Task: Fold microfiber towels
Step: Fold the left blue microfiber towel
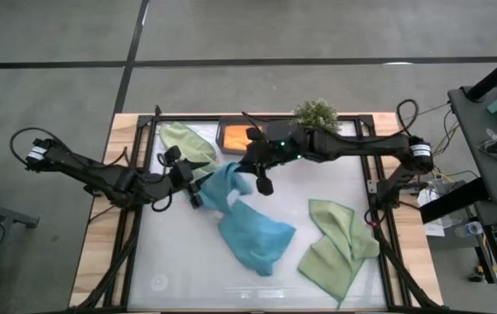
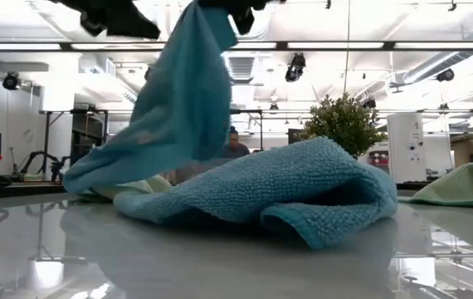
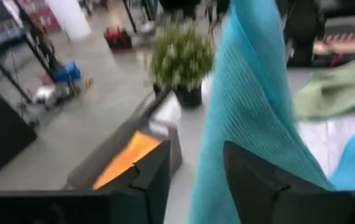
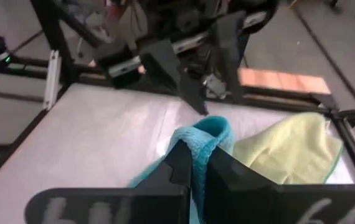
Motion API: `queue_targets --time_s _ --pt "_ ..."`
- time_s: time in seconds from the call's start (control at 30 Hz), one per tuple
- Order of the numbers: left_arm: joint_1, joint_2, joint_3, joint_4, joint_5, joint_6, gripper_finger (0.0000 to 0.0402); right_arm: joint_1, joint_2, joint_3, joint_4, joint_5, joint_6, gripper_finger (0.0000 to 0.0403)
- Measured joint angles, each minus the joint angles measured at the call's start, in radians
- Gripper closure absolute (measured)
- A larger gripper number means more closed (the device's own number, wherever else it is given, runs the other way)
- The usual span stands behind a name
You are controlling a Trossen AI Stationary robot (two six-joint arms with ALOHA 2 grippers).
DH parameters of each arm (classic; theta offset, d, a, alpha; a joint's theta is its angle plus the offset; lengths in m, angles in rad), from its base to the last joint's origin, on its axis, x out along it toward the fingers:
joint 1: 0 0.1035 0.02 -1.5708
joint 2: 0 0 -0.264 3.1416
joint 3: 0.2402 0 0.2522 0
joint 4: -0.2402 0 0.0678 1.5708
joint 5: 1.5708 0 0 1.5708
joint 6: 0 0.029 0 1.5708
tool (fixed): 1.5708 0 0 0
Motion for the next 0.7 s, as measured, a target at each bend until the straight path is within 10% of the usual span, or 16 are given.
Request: queue_targets --time_s 0.7 --pt "0.046 0.161 0.003 0.514 -0.060 0.294 0.0115 0.021 0.258 0.723 -0.630 0.549 -0.045 0.0394"
